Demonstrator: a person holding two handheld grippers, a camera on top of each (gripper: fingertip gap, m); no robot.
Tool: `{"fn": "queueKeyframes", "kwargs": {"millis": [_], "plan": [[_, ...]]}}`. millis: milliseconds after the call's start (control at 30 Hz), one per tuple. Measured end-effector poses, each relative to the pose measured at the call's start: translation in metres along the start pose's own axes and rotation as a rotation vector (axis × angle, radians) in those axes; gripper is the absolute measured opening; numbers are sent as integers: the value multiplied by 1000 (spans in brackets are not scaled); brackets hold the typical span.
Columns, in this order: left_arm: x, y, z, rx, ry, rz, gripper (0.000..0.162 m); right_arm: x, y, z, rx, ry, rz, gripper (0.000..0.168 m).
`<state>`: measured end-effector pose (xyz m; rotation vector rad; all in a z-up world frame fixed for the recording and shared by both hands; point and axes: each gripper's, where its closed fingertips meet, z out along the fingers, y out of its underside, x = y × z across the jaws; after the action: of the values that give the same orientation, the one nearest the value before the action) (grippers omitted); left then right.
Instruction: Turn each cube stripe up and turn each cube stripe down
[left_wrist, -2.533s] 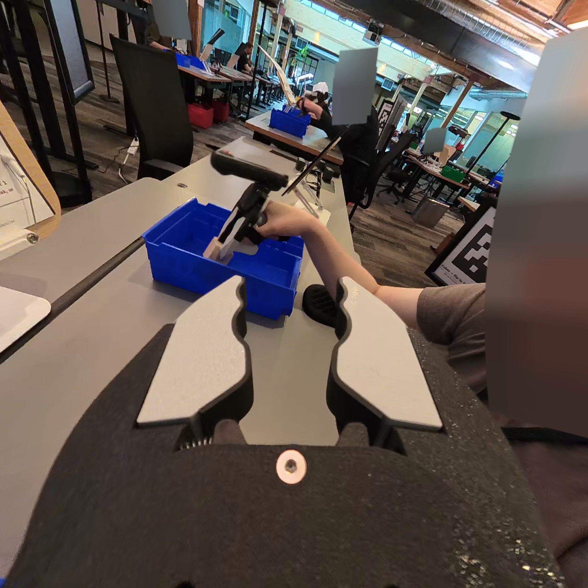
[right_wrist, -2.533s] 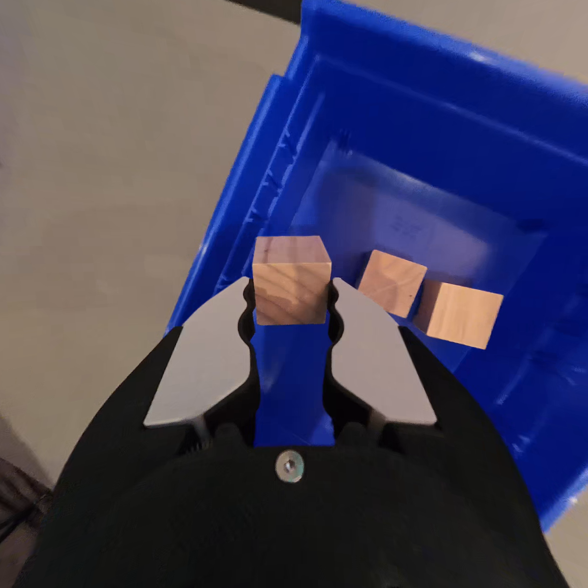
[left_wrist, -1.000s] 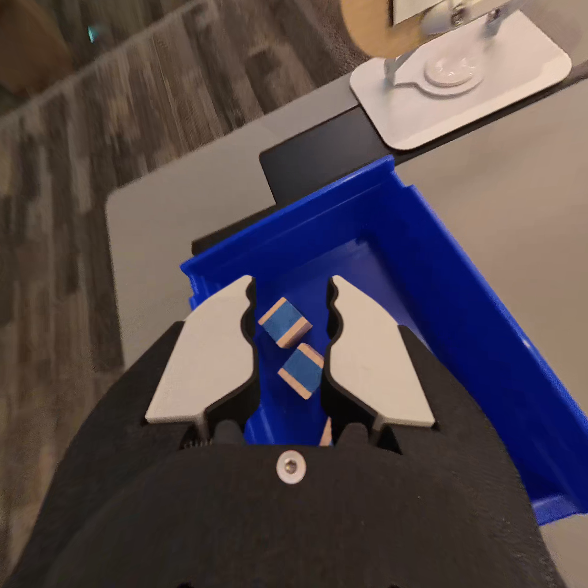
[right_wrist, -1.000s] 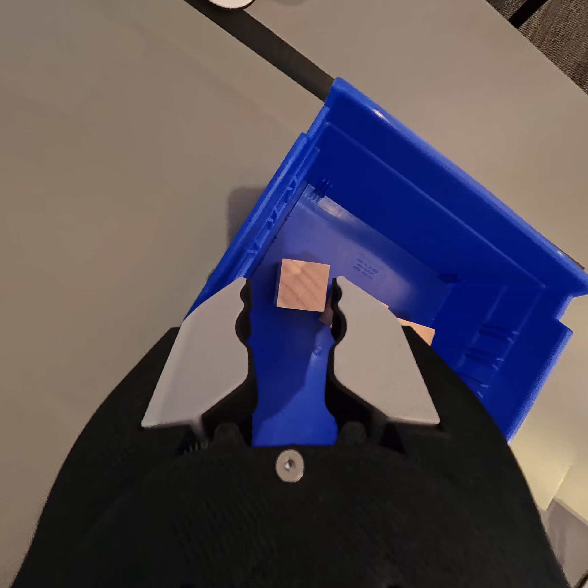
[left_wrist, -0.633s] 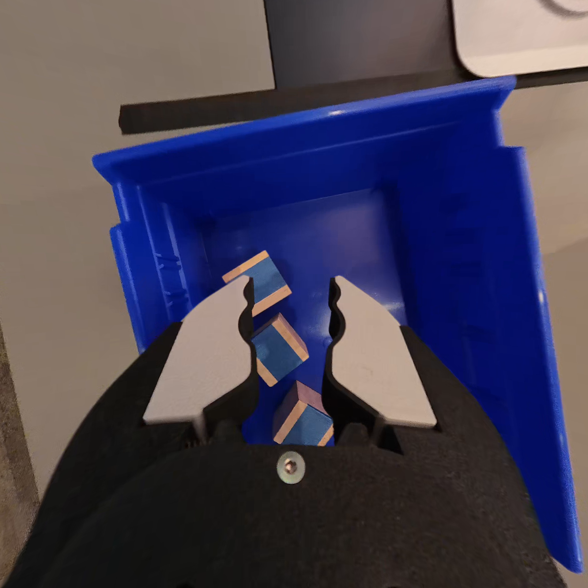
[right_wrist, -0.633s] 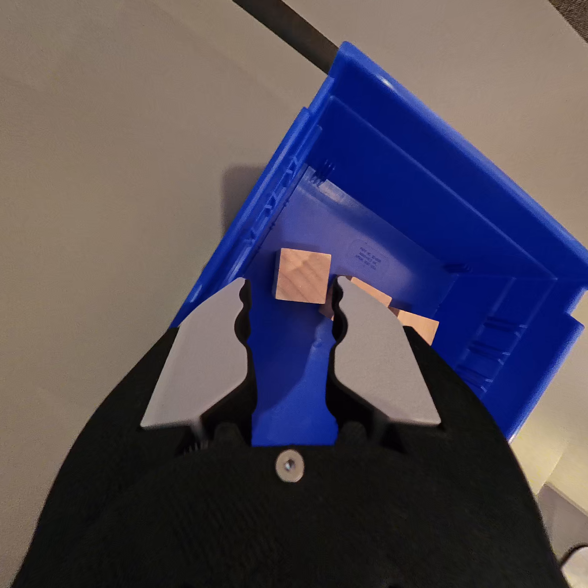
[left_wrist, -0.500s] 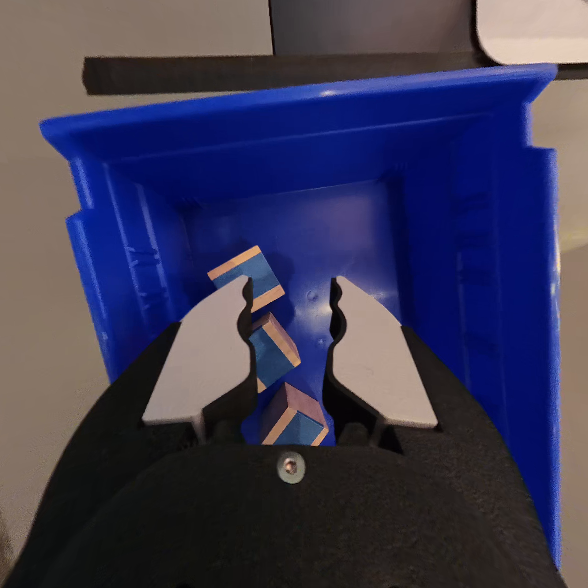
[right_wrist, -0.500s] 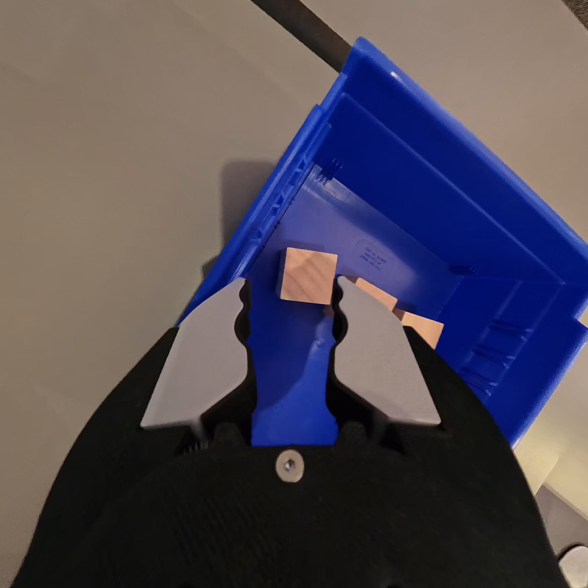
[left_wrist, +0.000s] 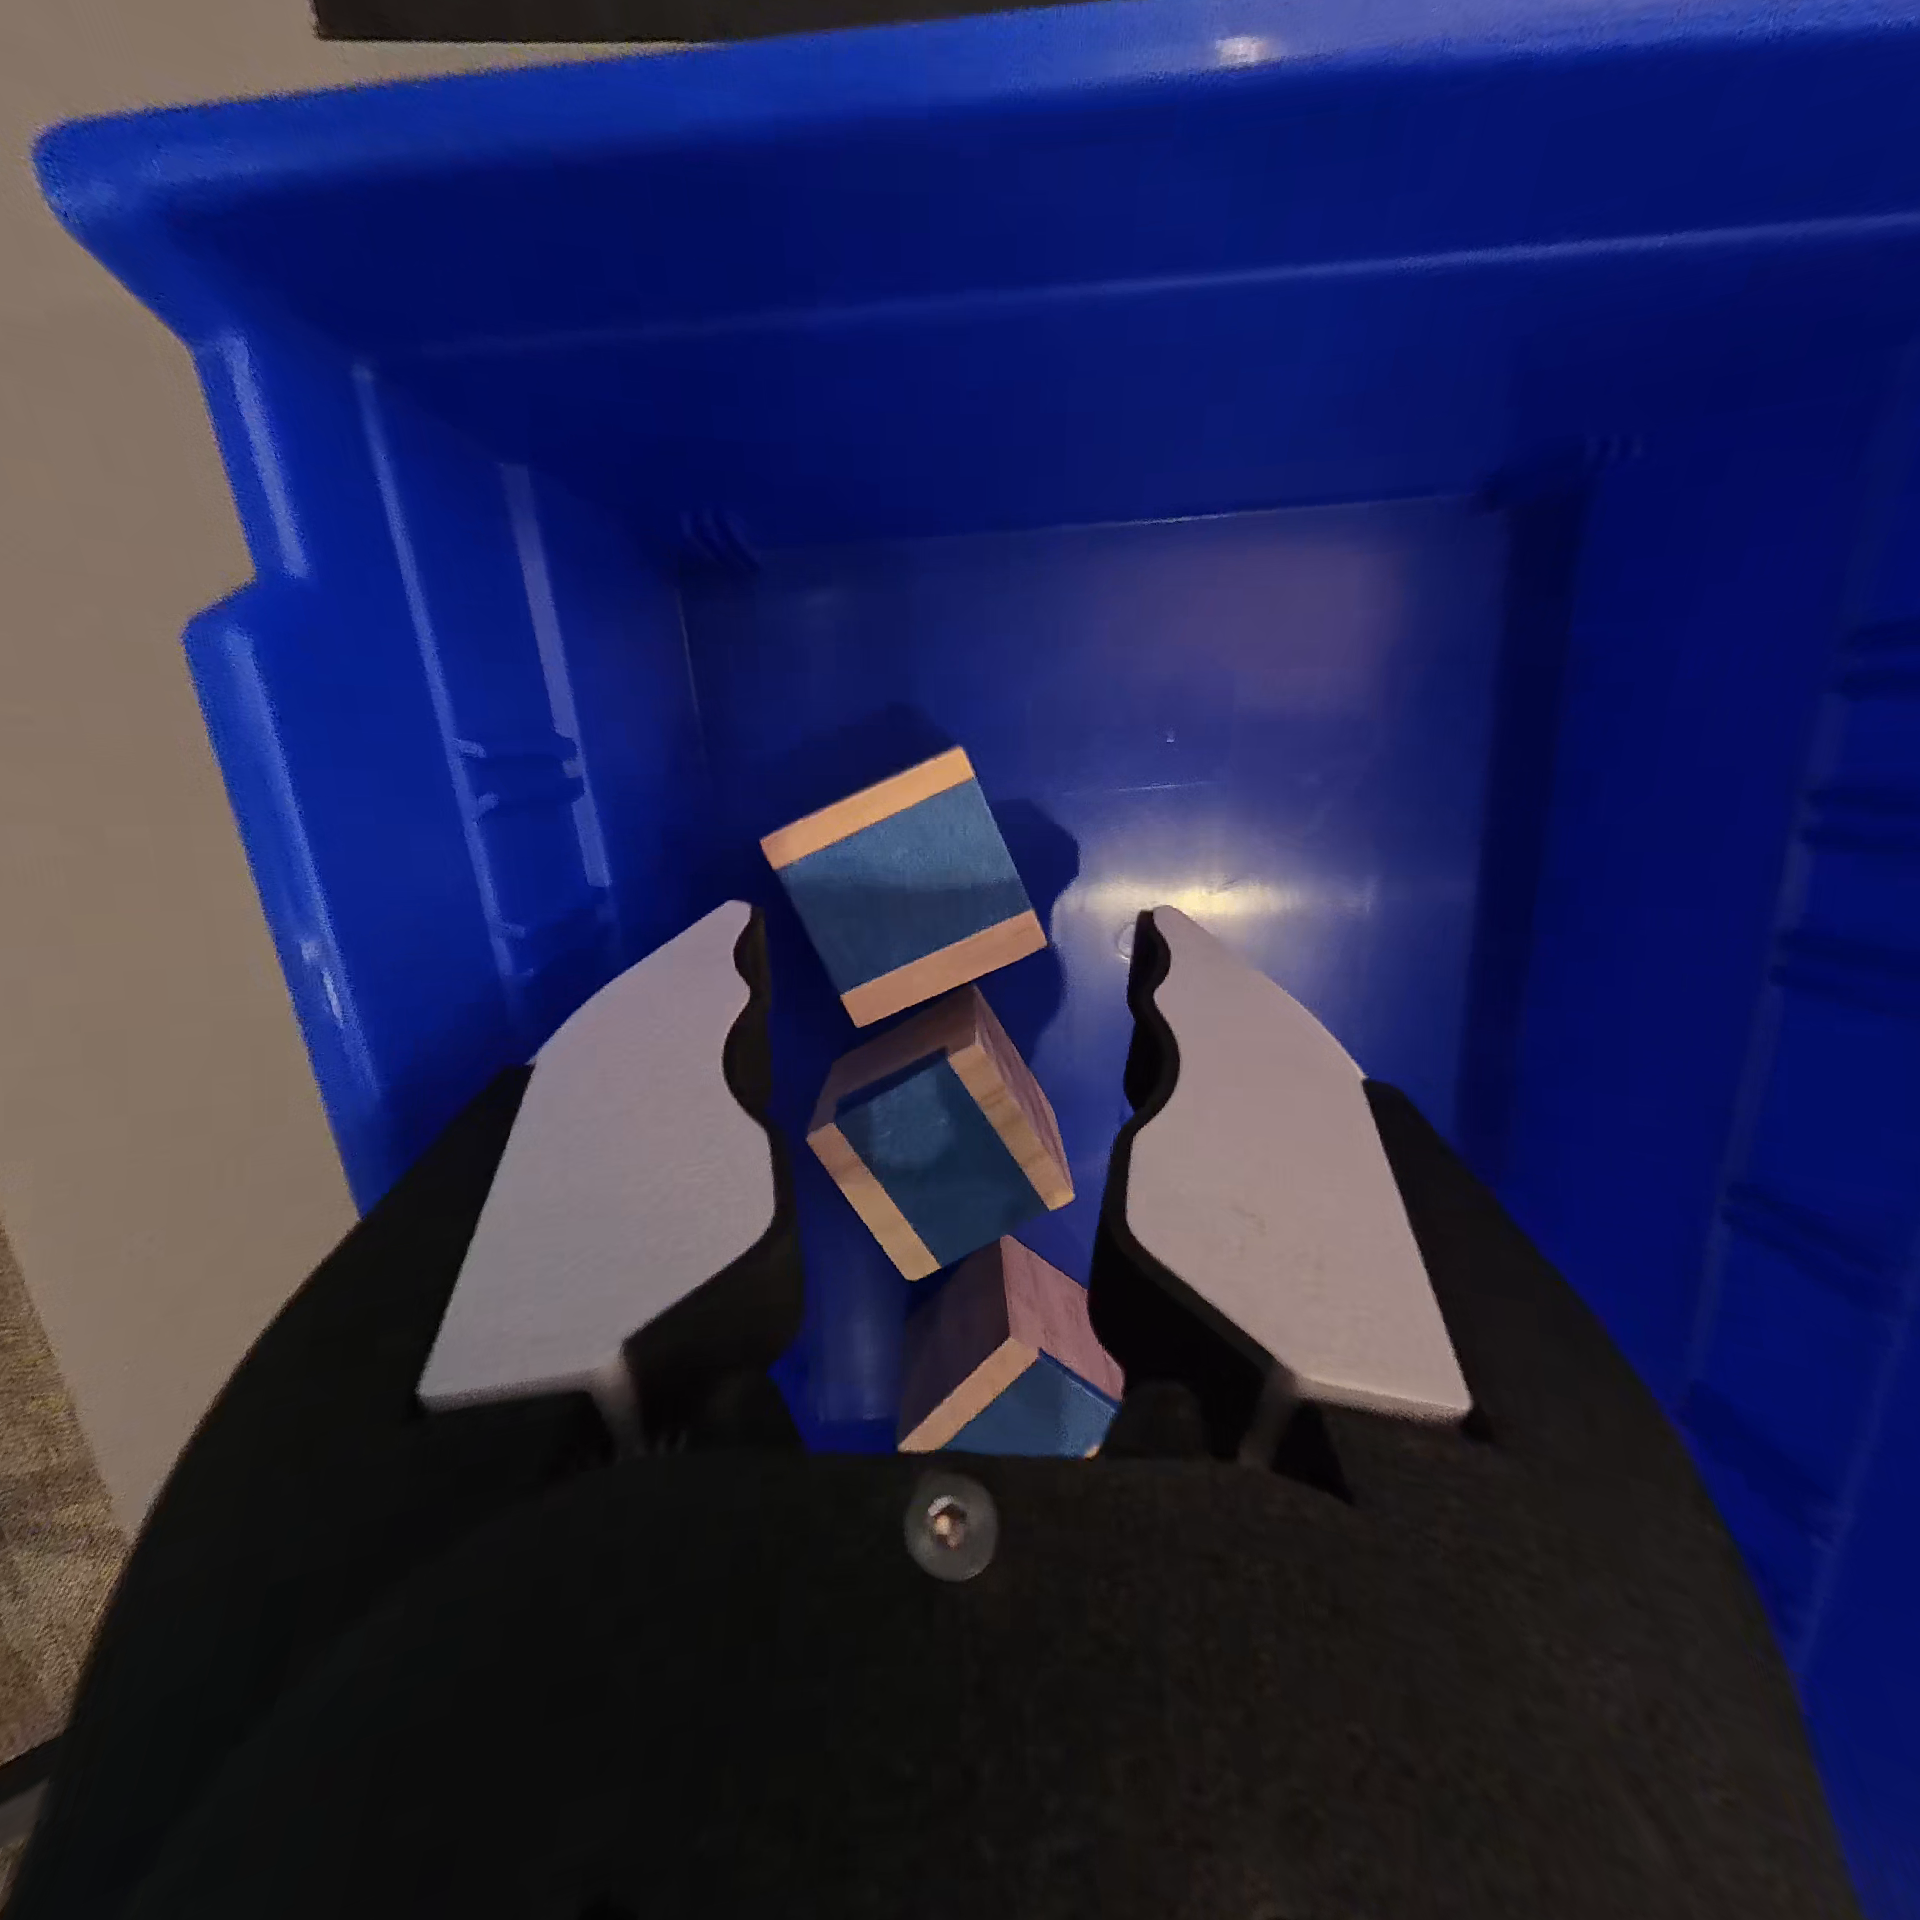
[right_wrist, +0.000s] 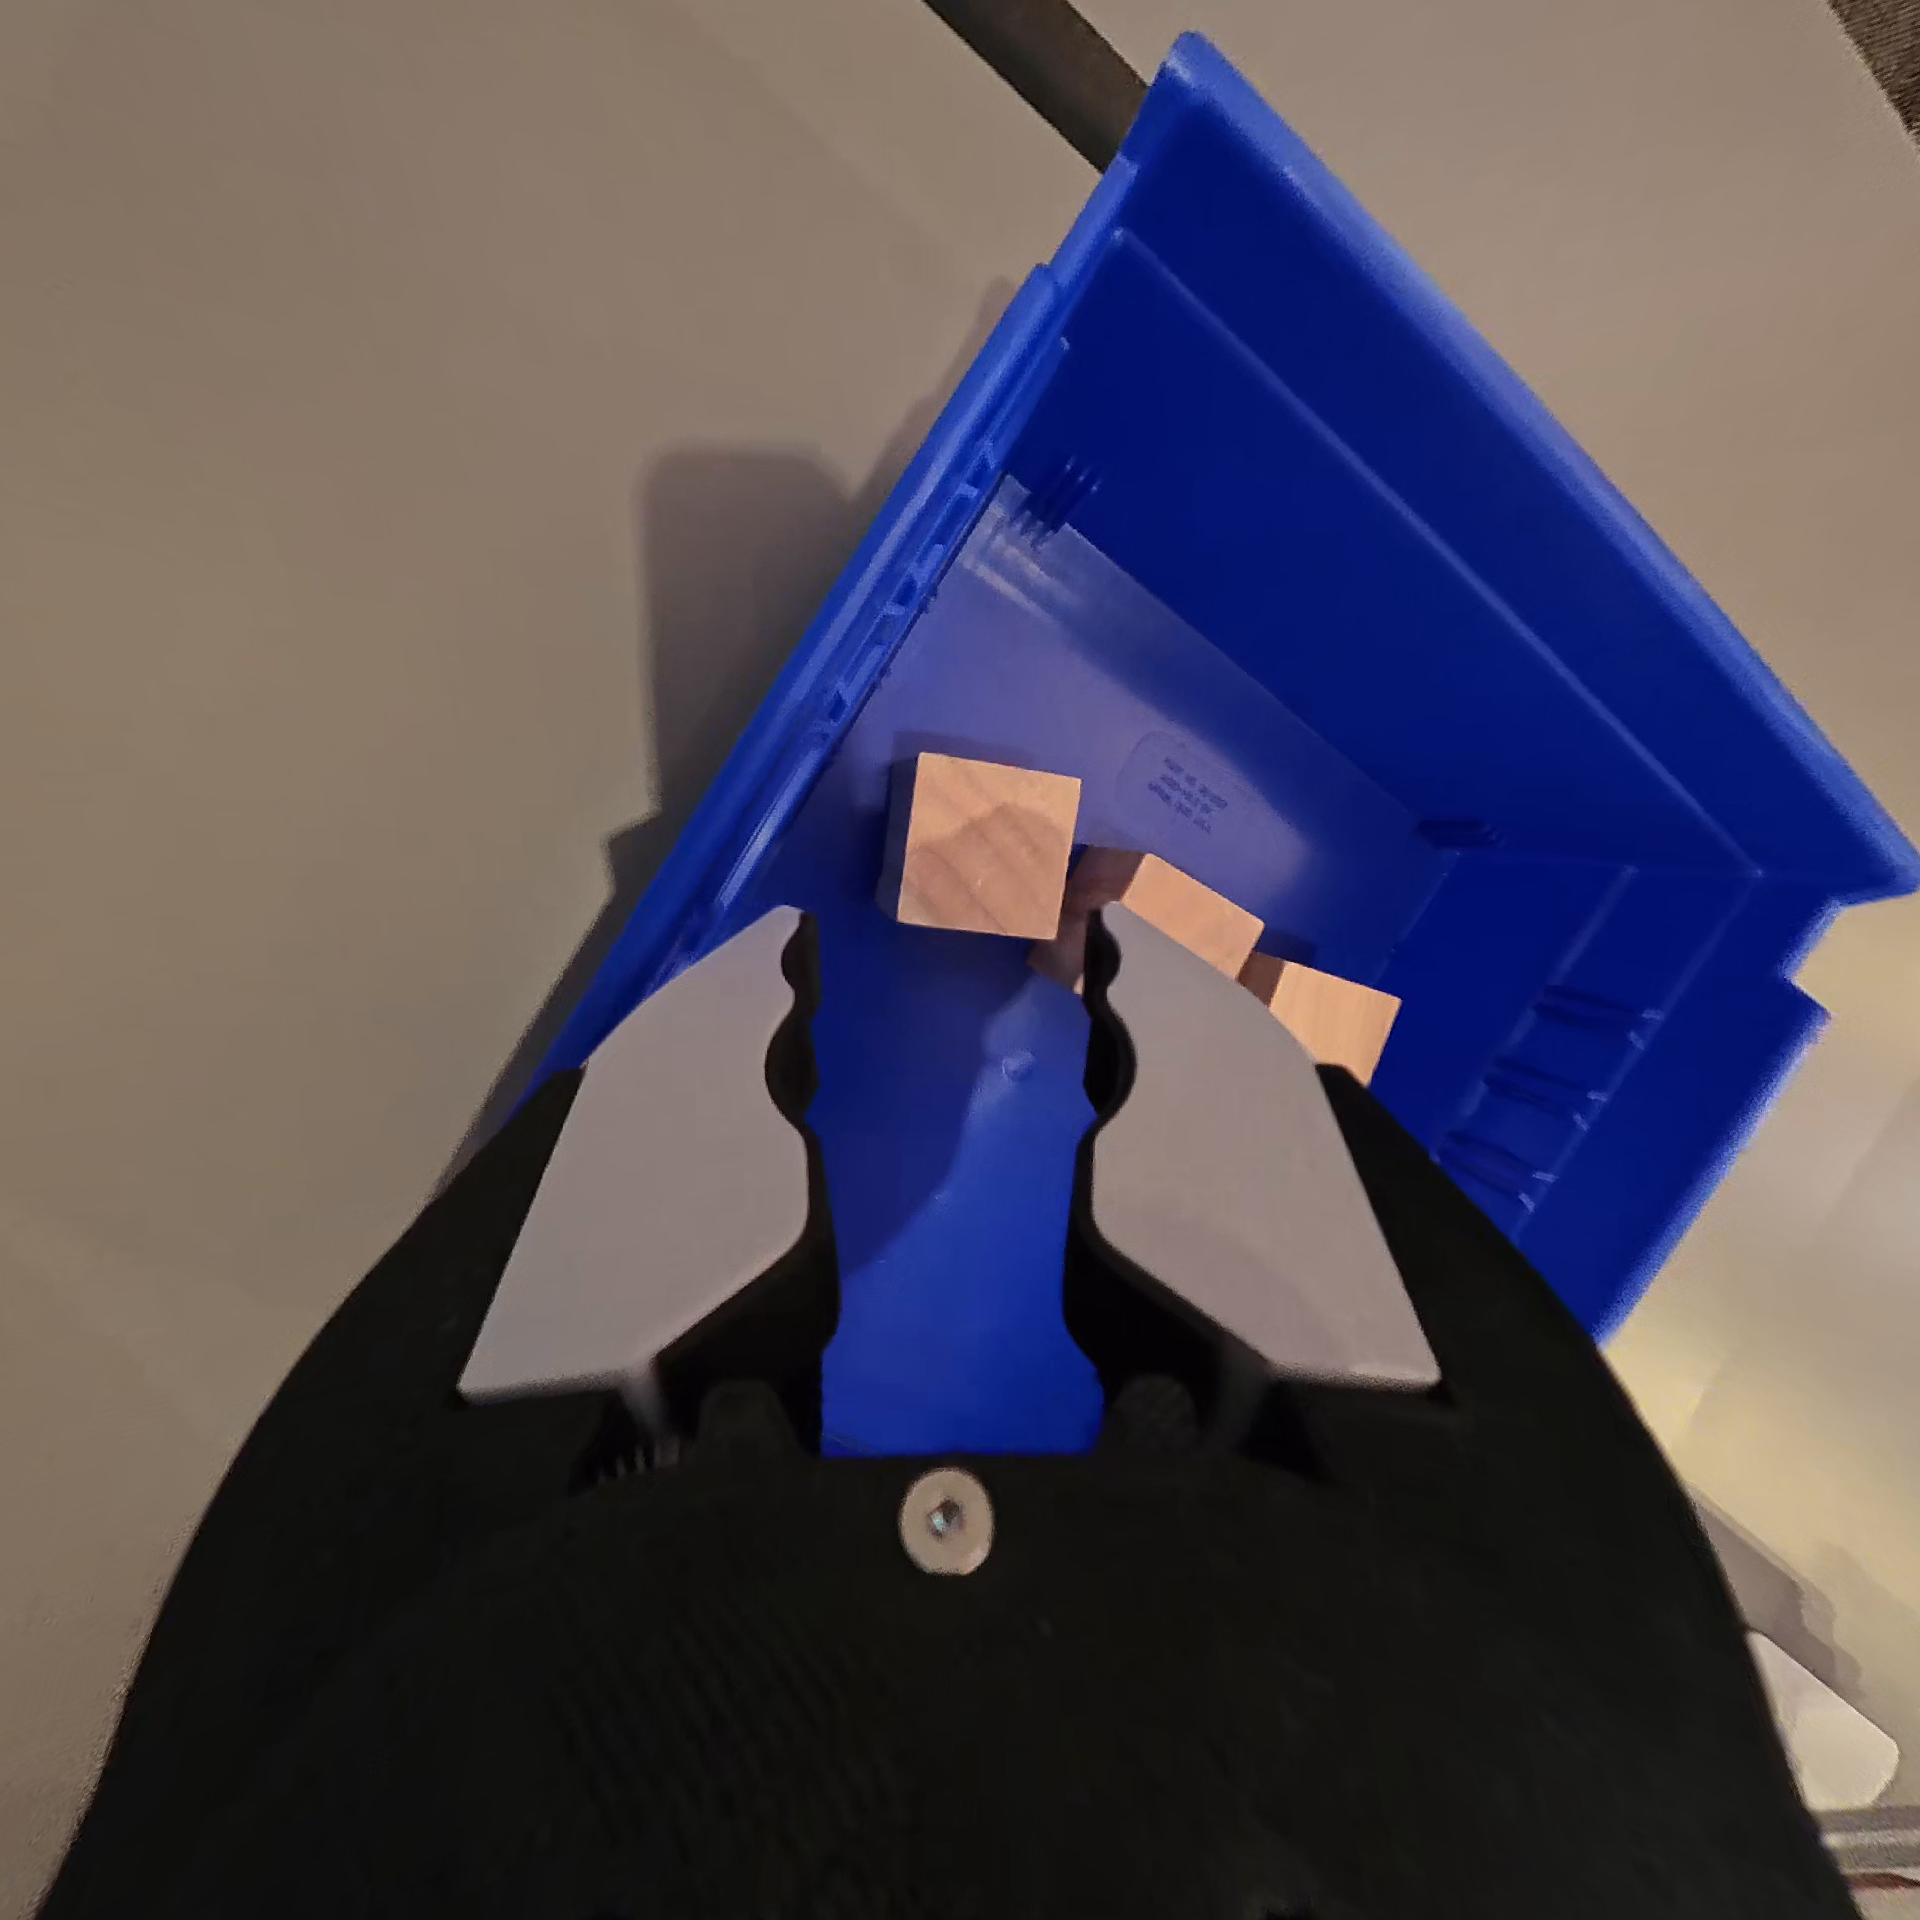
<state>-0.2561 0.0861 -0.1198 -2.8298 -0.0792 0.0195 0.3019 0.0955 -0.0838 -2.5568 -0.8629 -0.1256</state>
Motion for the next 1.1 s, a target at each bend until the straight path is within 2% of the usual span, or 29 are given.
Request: {"fn": "queueKeyframes", "kwargs": {"millis": [33,200,367,433,500,633,767,867,933,1000,1100], "plan": [[-2,0,2,-6,-10,-4,66,0,0,-2,2,2,-1,51],[-9,-5,12,-9,-72,-12,60,-2,-2,-12,25,2,-6,51],[-10,2,28,-80,-108,-1,61,-7,-3,-20,30,13,-33,51],[-11,-1,30,-68,-111,-2,53,-10,-4,-23,35,14,-44,51],[-8,-4,31,-55,-91,8,51,-13,-4,-24,31,16,-57,51],[6,-6,24,-44,-44,62,51,-14,-4,-24,25,27,-73,51],[28,-15,-4,37,38,117,51,-3,-7,-33,56,83,-47,51],[60,-27,-47,185,237,156,50,13,-16,-54,136,184,-8,50],[97,-41,-95,375,467,194,50,12,-33,-80,252,279,-56,51],[143,-40,-152,516,769,238,50,-18,-61,-110,437,282,-147,52],[206,-6,-224,531,1231,354,50,-92,-102,-154,788,187,-337,62]]}}
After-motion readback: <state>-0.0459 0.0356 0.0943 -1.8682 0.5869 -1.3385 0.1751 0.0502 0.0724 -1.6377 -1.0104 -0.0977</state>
